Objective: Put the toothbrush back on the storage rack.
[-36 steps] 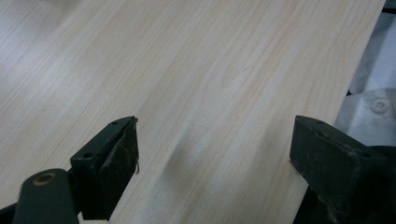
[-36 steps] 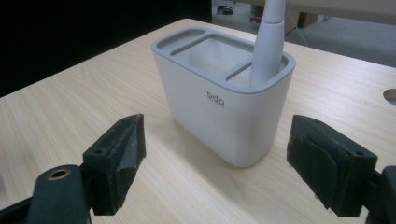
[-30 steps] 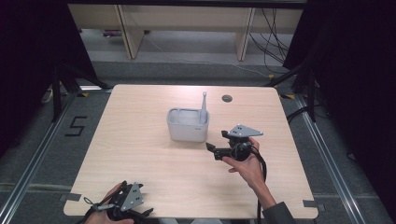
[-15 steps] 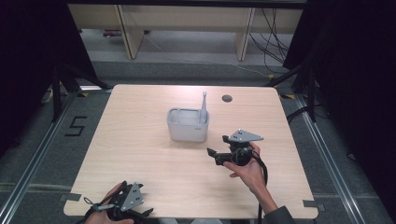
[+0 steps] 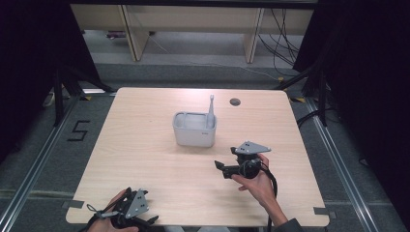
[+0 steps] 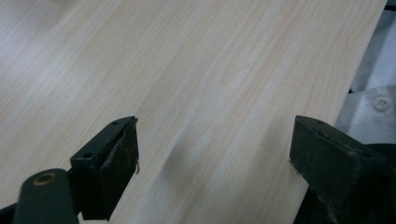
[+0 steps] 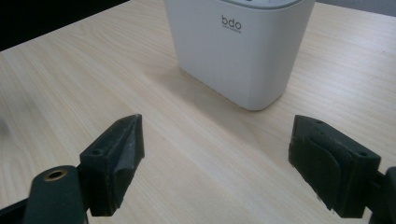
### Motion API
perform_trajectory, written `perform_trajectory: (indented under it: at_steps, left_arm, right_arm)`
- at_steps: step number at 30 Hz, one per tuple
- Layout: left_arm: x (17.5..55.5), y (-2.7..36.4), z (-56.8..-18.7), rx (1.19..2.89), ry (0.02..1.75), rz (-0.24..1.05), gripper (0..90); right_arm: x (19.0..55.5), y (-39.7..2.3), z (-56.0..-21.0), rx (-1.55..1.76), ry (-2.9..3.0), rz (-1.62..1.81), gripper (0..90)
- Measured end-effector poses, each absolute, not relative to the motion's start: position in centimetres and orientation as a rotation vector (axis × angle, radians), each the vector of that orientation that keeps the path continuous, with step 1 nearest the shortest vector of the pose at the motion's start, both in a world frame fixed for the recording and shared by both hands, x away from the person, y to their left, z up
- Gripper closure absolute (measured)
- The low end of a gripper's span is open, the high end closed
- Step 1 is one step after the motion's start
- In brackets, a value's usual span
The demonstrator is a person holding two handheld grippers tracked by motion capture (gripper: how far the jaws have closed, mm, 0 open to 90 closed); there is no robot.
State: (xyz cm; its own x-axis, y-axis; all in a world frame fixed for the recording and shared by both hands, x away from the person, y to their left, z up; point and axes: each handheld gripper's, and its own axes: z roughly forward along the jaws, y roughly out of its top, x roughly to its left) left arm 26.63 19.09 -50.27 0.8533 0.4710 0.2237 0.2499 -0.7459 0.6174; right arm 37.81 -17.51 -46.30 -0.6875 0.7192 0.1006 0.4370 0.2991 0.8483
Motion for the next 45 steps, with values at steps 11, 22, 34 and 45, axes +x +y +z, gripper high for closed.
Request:
perform_trajectory:
  at_steps: [11,22,34,45]
  left_arm:
    - [26.6,19.1,-50.3,2.432,0.529,0.493,15.3]
    - [26.6,19.1,-50.3,2.432,0.526,0.496,15.3]
    - [26.6,19.1,-50.3,2.435,0.525,0.498,15.3]
    - [26.6,19.1,-50.3,2.434,0.525,0.497,15.3]
  right_arm:
    - [36.2,-17.5,-47.3,1.036,2.324,1.321,18.7]
    - [35.1,-17.7,-47.9,1.064,2.346,1.335,18.7]
    - [33.5,-18.2,-48.4,1.078,2.376,1.356,18.8]
    - [32.1,-18.8,-48.6,1.072,2.385,1.355,18.5]
